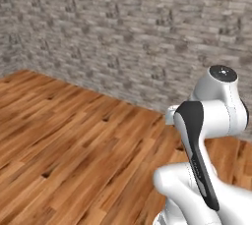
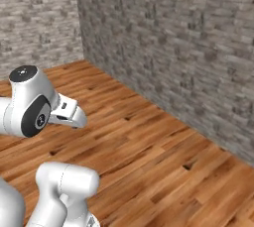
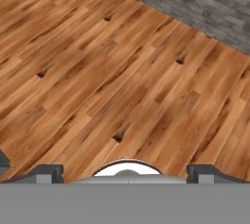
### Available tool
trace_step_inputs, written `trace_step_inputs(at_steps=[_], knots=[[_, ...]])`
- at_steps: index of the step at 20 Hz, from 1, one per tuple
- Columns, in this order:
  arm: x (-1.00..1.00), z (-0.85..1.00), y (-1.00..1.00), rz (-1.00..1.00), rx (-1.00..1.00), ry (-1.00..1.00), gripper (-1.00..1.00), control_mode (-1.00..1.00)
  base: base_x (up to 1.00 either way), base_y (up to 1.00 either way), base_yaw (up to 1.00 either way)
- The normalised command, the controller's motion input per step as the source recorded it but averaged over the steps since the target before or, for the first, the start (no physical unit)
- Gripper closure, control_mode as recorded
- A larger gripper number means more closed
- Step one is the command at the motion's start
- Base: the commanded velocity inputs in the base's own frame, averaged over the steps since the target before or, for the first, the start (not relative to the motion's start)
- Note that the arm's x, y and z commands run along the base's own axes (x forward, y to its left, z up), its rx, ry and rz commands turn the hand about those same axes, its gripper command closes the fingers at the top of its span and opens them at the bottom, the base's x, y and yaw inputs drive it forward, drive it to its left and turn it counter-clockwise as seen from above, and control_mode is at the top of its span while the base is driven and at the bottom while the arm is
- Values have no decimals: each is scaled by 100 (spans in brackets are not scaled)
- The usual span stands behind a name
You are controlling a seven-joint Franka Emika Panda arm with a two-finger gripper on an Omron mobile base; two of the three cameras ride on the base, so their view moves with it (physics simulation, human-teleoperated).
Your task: Four empty soda cans are scattered around the kitchen. Gather all the cans and cluster them next to the stove for recycling.
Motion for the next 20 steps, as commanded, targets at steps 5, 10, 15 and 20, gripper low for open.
trace_step_inputs(at_steps=[5,10,15,20], knots=[[0,0,0,0,0,0,-100,100,72,6,22],[0,0,0,0,0,0,-100,100,100,6,8],[0,0,0,0,0,0,-100,100,100,0,7],[0,0,0,0,0,0,-100,100,78,0,33]])
